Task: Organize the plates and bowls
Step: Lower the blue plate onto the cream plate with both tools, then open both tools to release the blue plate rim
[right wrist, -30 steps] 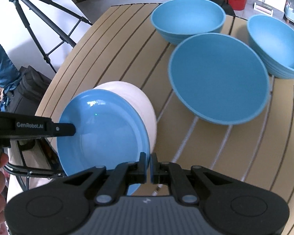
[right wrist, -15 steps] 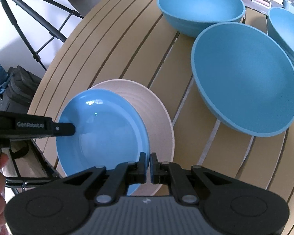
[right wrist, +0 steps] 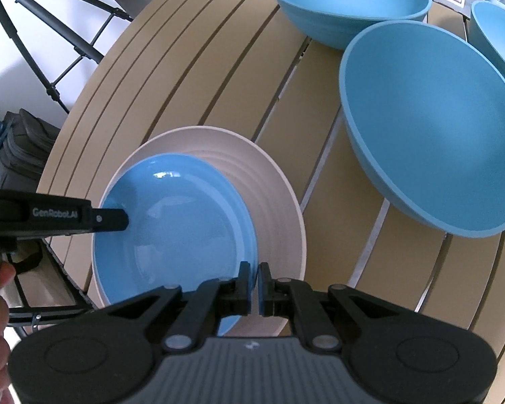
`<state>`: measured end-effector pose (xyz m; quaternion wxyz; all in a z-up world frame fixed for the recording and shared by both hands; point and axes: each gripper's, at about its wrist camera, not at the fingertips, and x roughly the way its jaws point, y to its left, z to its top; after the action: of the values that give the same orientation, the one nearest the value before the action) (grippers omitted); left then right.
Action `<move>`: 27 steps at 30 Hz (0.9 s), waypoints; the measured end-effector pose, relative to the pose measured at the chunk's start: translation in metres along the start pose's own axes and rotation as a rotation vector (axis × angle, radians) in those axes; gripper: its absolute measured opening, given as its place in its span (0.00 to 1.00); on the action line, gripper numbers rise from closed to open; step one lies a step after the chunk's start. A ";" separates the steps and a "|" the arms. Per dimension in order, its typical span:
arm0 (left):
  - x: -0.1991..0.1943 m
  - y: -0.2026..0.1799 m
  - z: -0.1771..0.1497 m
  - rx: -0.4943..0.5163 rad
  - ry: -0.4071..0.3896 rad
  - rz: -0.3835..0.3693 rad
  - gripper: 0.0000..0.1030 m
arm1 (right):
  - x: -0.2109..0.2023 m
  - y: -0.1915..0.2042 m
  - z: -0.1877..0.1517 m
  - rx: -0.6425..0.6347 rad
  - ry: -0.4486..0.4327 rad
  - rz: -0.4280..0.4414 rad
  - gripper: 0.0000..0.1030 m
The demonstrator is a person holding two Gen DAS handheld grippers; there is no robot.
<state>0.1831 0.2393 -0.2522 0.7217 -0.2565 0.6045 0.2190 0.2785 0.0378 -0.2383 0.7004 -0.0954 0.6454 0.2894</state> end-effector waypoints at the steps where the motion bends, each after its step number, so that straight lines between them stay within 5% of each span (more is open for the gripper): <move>1: 0.001 0.001 -0.001 0.001 0.000 0.001 0.12 | 0.000 0.000 0.000 0.000 0.000 -0.001 0.04; 16: 0.007 0.004 -0.003 0.008 0.003 -0.022 0.12 | 0.000 0.002 0.000 0.009 -0.022 -0.020 0.05; 23: -0.001 0.009 -0.005 0.005 -0.018 -0.037 0.14 | 0.000 0.002 -0.001 0.021 -0.019 -0.019 0.13; 27: -0.013 0.014 -0.008 0.006 -0.047 -0.040 0.24 | -0.005 0.002 -0.001 0.026 -0.039 -0.013 0.14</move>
<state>0.1660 0.2446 -0.2420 0.7407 -0.2613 0.5827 0.2087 0.2763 0.0377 -0.2331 0.7159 -0.0847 0.6347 0.2782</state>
